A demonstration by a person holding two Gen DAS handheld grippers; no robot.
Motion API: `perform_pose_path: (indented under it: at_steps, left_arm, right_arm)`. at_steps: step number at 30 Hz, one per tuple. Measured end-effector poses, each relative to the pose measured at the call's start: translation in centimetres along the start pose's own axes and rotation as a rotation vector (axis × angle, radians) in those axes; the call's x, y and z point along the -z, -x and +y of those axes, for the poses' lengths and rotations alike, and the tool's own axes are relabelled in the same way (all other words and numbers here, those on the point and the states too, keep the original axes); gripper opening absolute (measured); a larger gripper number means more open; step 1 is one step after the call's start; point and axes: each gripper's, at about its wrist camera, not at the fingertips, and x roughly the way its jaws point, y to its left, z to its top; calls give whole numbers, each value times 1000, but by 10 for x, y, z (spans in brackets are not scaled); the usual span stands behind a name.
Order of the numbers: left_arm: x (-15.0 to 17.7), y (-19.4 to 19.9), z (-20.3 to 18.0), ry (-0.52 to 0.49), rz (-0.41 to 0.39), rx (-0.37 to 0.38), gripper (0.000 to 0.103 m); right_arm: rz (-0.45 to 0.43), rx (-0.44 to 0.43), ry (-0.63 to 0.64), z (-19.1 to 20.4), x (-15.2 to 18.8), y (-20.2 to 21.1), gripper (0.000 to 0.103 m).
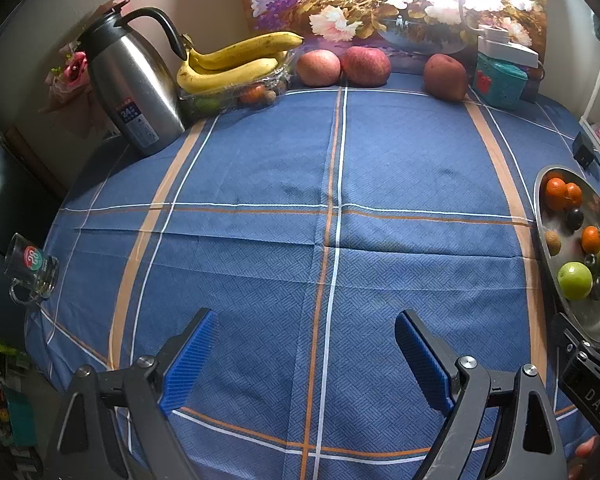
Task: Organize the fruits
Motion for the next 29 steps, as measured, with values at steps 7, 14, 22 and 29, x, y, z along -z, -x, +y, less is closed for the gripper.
perform_pose_path:
  at_steps: [7, 14, 22, 29]
  left_arm:
    - [-1, -1, 2, 3, 6, 0, 92]
    - [0, 0, 2, 3, 6, 5, 92]
    - [-1, 2, 2, -4, -5, 3, 92]
    - [-2, 2, 3, -1, -5, 2, 92]
  right_arm:
    - [0, -1, 0, 0, 0, 0, 97]
    - [1, -1, 1, -1, 0, 0, 97]
    - [2, -1, -1, -1, 1, -2, 97]
    - [3, -1, -2, -1, 1, -1, 97]
